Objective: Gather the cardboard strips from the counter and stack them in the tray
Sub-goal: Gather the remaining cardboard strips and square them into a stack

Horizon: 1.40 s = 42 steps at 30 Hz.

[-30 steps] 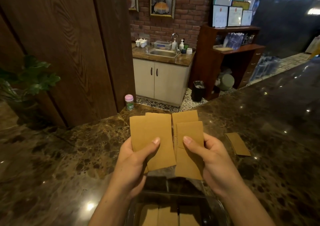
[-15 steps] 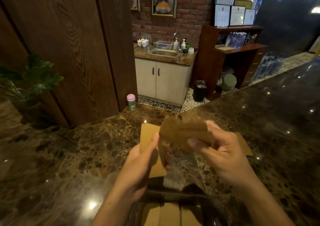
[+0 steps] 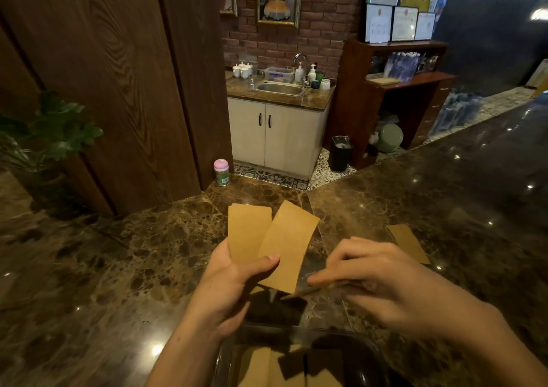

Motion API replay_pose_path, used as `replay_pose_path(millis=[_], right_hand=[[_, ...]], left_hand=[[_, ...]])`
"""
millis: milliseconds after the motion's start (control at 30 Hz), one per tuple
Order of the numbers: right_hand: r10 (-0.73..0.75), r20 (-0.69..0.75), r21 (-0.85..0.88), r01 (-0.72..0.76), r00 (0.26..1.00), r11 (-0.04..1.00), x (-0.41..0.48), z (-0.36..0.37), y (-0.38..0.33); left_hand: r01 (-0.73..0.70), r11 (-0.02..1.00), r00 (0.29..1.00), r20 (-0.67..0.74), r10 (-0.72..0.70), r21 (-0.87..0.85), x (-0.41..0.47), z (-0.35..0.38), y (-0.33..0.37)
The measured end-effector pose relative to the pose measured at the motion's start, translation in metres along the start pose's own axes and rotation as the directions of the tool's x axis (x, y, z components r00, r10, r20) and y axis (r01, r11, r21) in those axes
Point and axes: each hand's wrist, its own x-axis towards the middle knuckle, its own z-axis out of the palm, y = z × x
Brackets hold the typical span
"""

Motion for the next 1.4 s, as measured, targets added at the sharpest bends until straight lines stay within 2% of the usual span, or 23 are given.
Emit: replay_pose_path(millis=[67, 167, 300, 367, 433, 533, 633, 733, 900, 967, 1067, 1167, 1300, 1400], right_hand=[[0.049, -0.053, 0.188, -0.038, 0.997, 0.981, 0.0, -0.006, -0.002], [0.113, -0.099, 0.301, -0.079, 0.989, 0.95, 0.007, -0.016, -0.002], [0.195, -0.008, 0.119, -0.193, 0.981, 0.974, 0.021, -0.015, 0.001], [0.205, -0.024, 0.151, -0.199, 0.978, 0.968, 0.026, -0.012, 0.001], [0.226, -0.066, 0.301, -0.197, 0.972, 0.933, 0.026, -0.01, 0.002], [0.337, -0.184, 0.577, -0.176, 0.923, 0.797, 0.025, -0.001, 0.002], [0.406, -0.193, 0.757, -0.128, 0.893, 0.641, 0.025, 0.019, 0.0], [0.431, -0.192, 0.777, -0.132, 0.882, 0.616, 0.025, 0.029, -0.005], [0.406, -0.21, 0.781, -0.098, 0.889, 0.617, 0.029, 0.032, -0.01], [0.433, -0.21, 0.835, -0.07, 0.877, 0.547, 0.033, 0.04, -0.013], [0.534, -0.247, 0.907, -0.002, 0.809, 0.422, 0.037, 0.048, -0.016], [0.608, -0.231, 0.961, 0.079, 0.76, 0.266, 0.036, 0.047, -0.015], [0.57, -0.128, 0.987, 0.046, 0.811, 0.156, 0.033, 0.041, -0.018], [0.532, -0.058, 0.982, -0.047, 0.845, 0.182, 0.031, 0.035, -0.018]], left_hand=[[-0.06, 0.981, 0.997, 0.051, 0.051, 0.183, 0.0, -0.005, 0.002], [-0.081, 0.938, 0.986, 0.167, 0.026, 0.336, -0.002, -0.005, 0.004], [-0.12, 0.921, 0.967, 0.255, 0.023, 0.371, -0.006, -0.001, 0.006], [-0.151, 0.919, 0.969, 0.24, 0.064, 0.363, -0.006, -0.001, 0.006], [-0.166, 0.935, 0.979, 0.164, 0.119, 0.312, -0.004, -0.004, 0.004], [-0.207, 0.96, 0.978, 0.042, 0.203, 0.187, -0.003, -0.005, 0.003], [-0.261, 0.955, 0.963, -0.027, 0.267, 0.143, -0.003, 0.002, 0.002], [-0.25, 0.961, 0.962, -0.083, 0.261, 0.119, -0.004, 0.009, 0.002], [-0.206, 0.946, 0.978, 0.039, 0.203, 0.251, -0.006, 0.013, 0.001], [-0.173, 0.966, 0.984, 0.083, 0.159, 0.193, -0.007, 0.017, 0.0], [-0.075, 0.997, 0.989, 0.126, 0.072, 0.018, -0.009, 0.021, 0.001], [-0.147, 0.987, 0.987, 0.076, 0.142, 0.064, -0.008, 0.018, 0.001], [-0.211, 0.974, 0.977, 0.048, 0.208, 0.082, -0.006, 0.014, 0.0], [-0.198, 0.977, 0.98, 0.045, 0.194, 0.081, -0.007, 0.012, 0.0]])
